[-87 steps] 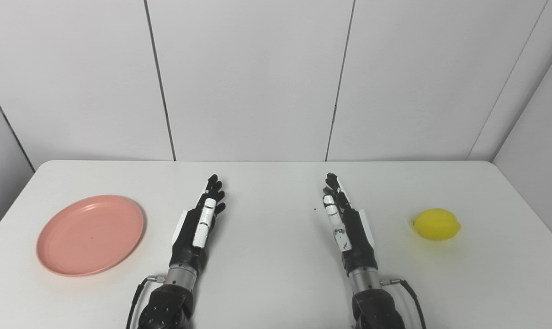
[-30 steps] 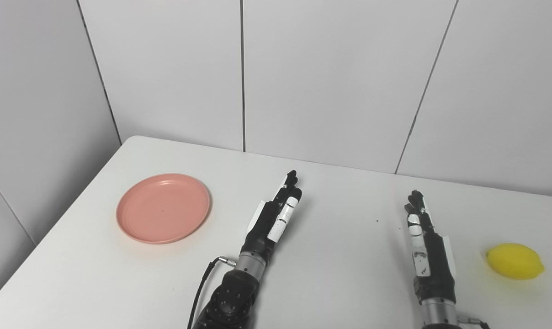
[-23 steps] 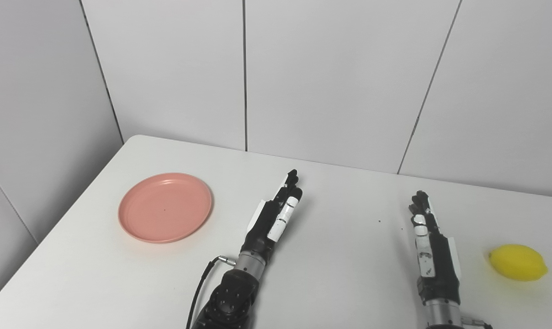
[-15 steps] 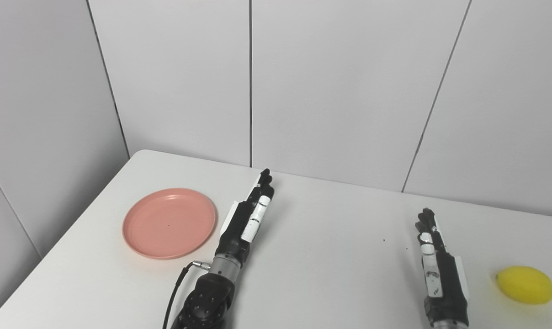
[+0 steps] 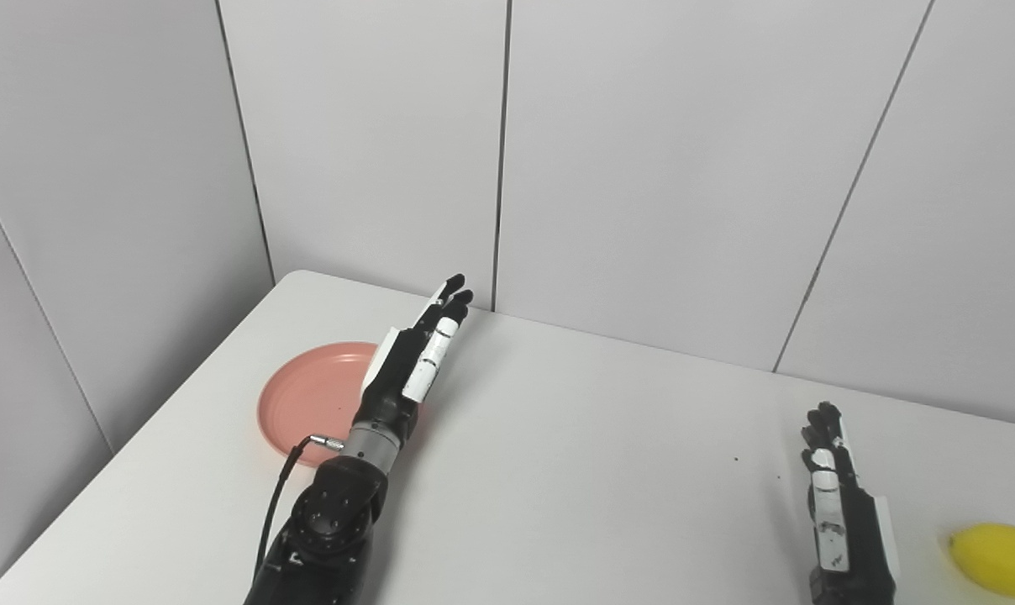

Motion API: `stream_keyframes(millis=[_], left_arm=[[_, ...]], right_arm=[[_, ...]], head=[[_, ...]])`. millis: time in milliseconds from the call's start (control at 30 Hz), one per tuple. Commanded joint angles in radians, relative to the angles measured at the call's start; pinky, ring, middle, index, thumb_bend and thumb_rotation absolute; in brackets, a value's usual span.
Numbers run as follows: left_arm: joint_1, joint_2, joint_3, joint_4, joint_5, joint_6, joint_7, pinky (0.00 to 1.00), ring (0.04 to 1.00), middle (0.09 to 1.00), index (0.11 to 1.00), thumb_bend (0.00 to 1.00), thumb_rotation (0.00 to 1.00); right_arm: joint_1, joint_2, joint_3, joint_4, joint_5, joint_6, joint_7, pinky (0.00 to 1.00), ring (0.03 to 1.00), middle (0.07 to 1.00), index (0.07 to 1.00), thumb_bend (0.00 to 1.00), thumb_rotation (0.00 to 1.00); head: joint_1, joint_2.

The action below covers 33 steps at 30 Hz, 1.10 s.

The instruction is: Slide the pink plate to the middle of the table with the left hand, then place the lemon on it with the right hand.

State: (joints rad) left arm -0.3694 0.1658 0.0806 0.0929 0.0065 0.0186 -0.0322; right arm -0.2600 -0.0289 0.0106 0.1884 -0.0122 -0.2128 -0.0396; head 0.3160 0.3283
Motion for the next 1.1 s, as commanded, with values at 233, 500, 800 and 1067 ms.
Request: stream_keyframes(millis=[233,500,800,1067], left_arm=[[-0.011,0.086,0.086,-0.015,-0.019,-0.016,0.019,1.0,0.971,0.944,0.941,0.7,1.0],[0.005,0.112,0.133,-0.007,-0.01,-0.009,0.036,0.98,0.958,0.935,0.916,0.71,1.0],[0.019,0.14,0.175,0.016,0.021,-0.02,0.086,0.96,0.937,0.923,0.915,0.69,1.0],[0.022,0.154,0.246,0.131,-0.043,-0.093,0.095,0.95,0.931,0.915,0.922,0.71,1.0]], right_arm=[[0.018,-0.005,-0.007,-0.05,0.016,-0.007,0.022,1.0,0.997,0.981,0.989,0.38,1.0],[0.034,-0.001,-0.01,-0.096,0.022,0.034,0.024,1.0,1.0,0.987,0.999,0.32,1.0],[0.037,-0.001,-0.002,-0.12,0.021,0.047,0.033,1.0,1.0,1.0,1.0,0.28,1.0],[0.039,-0.001,-0.001,-0.139,0.013,0.073,0.031,1.0,1.0,1.0,1.0,0.27,1.0]], head=[[0.029,-0.005],[0.052,-0.012],[0.058,-0.01],[0.062,-0.013]])
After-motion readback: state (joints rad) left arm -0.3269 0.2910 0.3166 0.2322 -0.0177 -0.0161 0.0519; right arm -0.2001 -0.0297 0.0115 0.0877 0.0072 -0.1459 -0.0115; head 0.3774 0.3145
